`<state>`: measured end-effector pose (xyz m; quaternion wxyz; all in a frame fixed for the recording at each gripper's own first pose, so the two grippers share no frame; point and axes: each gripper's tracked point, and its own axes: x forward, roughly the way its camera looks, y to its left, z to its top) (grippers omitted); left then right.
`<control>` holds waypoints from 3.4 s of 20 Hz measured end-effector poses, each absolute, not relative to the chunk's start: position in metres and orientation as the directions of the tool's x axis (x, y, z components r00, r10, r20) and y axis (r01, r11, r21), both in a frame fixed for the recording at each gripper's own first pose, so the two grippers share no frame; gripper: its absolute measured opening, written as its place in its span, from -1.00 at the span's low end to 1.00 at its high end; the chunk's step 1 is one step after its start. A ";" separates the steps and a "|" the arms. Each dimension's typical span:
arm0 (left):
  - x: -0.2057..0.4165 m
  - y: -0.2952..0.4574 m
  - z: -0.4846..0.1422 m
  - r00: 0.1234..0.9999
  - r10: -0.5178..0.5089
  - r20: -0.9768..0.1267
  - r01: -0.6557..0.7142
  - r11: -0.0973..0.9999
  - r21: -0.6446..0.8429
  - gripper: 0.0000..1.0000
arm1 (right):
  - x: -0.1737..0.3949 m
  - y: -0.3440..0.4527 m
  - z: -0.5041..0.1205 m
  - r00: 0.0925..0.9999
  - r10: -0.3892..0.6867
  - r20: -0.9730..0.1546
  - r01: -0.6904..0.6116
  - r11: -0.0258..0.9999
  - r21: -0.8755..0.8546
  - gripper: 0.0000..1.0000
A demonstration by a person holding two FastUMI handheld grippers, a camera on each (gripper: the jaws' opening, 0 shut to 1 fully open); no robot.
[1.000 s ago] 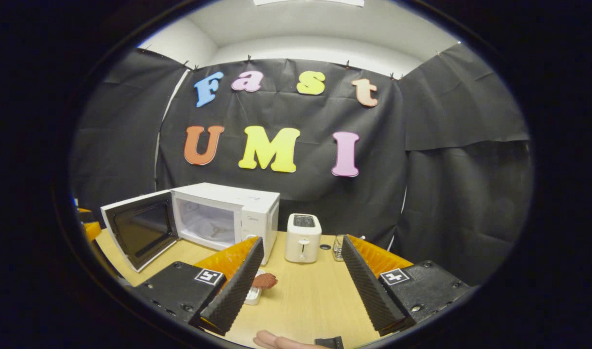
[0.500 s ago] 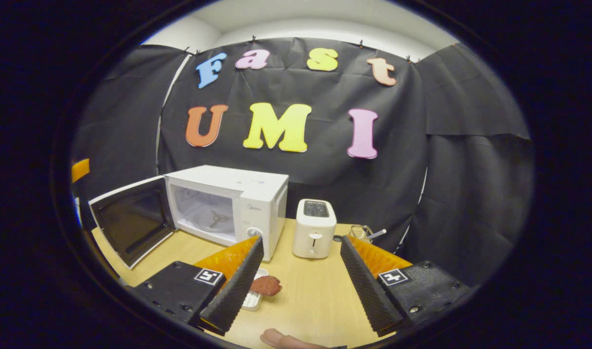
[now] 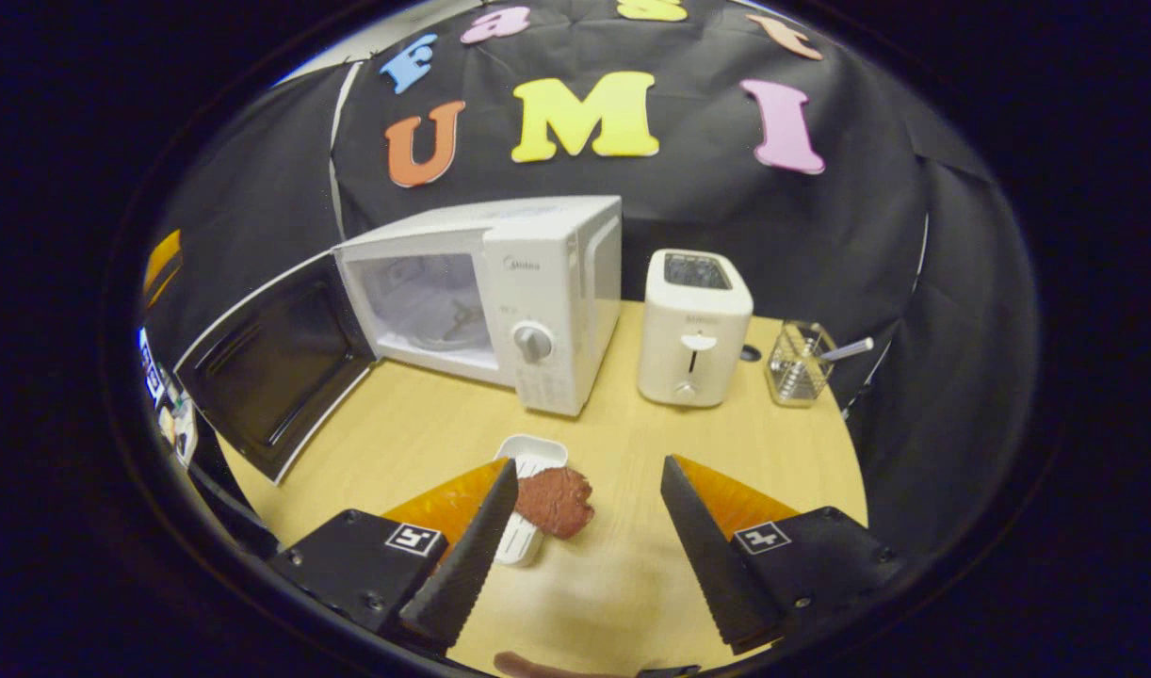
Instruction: Open the microwave oven with the left hand, put the food in, and close the microwave oven.
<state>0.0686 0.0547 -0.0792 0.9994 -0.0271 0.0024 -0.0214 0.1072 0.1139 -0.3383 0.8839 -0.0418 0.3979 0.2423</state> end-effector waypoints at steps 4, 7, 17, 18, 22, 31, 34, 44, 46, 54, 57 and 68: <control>0.074 0.048 -0.098 0.999 -0.038 -0.015 0.038 0.999 -0.022 0.87 | 0.100 0.123 -0.380 0.406 0.440 -0.801 -0.438 0.863 0.252 0.80; 0.078 0.043 -0.106 0.998 -0.056 -0.015 0.056 0.998 0.013 0.87 | 0.095 0.127 -0.401 0.305 0.483 -0.821 -0.388 0.850 0.356 0.63; 0.073 0.044 -0.118 0.998 -0.059 -0.024 0.061 0.996 0.071 0.67 | 0.078 0.150 -0.370 0.294 0.573 -0.765 -0.392 0.802 0.450 -0.74; 0.070 0.048 -0.119 0.998 -0.053 -0.029 0.054 0.997 0.056 0.92 | 0.075 0.151 -0.363 0.314 0.564 -0.764 -0.412 0.806 0.425 -0.74; 0.062 0.063 -0.127 0.997 -0.041 -0.070 0.041 0.999 0.010 0.93 | 0.062 0.161 -0.332 0.397 0.532 -0.748 -0.485 0.813 0.320 -0.74; 0.039 0.106 -0.124 0.996 0.007 -0.094 -0.009 1.000 -0.023 0.92 | 0.046 0.230 -0.301 0.582 0.489 -0.650 -0.568 0.816 0.106 -0.75; 0.031 0.117 -0.120 0.996 0.014 -0.085 -0.016 1.000 -0.020 0.72 | 0.056 0.262 -0.305 0.657 0.463 -0.595 -0.551 0.833 0.039 -0.73; 0.006 0.132 -0.112 0.997 0.003 -0.079 -0.004 1.000 -0.009 0.92 | 0.108 0.385 -0.327 0.797 0.421 -0.433 -0.466 0.885 0.002 -0.74; 0.003 0.136 -0.113 0.996 0.013 -0.083 -0.013 1.000 -0.005 0.92 | 0.118 0.402 -0.327 0.810 0.415 -0.414 -0.456 0.890 0.001 -0.74; 0.009 0.149 -0.124 0.993 0.044 -0.108 -0.046 0.999 -0.011 0.91 | 0.178 0.453 -0.343 0.808 0.420 -0.414 -0.389 0.907 0.162 -0.72; 0.016 0.151 -0.133 0.989 0.054 -0.138 -0.053 0.999 0.008 0.90 | 0.206 0.467 -0.349 0.806 0.421 -0.415 -0.331 0.903 0.274 -0.72; 0.016 0.145 -0.137 0.982 0.049 -0.181 -0.048 0.999 0.007 0.90 | 0.267 0.470 -0.384 0.902 0.167 -0.399 0.035 0.892 0.452 0.38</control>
